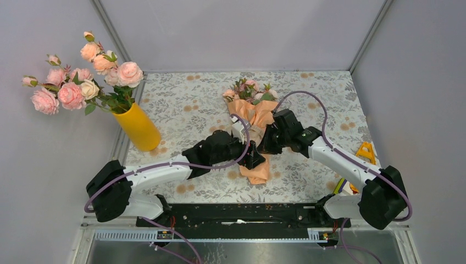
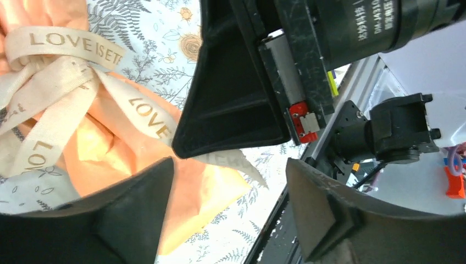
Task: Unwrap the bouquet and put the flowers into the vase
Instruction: Untie the ribbon from the wrapping paper.
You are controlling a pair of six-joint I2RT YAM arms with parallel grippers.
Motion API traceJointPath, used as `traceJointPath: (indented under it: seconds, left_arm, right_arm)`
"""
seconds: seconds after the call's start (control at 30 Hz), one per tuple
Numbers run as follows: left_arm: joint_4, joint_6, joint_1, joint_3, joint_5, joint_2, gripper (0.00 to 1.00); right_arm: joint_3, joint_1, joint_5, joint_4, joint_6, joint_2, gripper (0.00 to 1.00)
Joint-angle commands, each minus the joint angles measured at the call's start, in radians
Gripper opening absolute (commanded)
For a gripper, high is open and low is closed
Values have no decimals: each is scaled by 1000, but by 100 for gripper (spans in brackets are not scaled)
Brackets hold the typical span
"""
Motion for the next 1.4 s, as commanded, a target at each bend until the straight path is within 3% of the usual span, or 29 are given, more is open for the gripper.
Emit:
traceJointPath:
  seconds: [0.0,0.2,0.4,0.5,0.73,1.13,1.37]
  left_arm:
    - [-90,95,-2,62,-141,-53,84]
    - [-200,133,74,110,-204,-59,90]
    - [-211,106,197,138,-104,17,91]
    - [-204,101,213,170,-81,74,86]
    - [-162,174,215,242,-62,207,63]
    - [-154,200,213,277,-45,307,61]
    - [-147,192,206,291,-8,349,53]
  right_arm:
    - [53,-15,92,-77,-96,-41,0]
    - [11,-63,98,-90,-182,-64,0]
    - [-12,-82,105,-90,-231,-60,0]
    - [-29,-87,114,-89,-239,-62,0]
    - [-80,-96,89,-53,-231,-67,0]
    - [-117,-102,48,-2,-208,-52,0]
    - [-118,-105,44,-1,-210,-44,0]
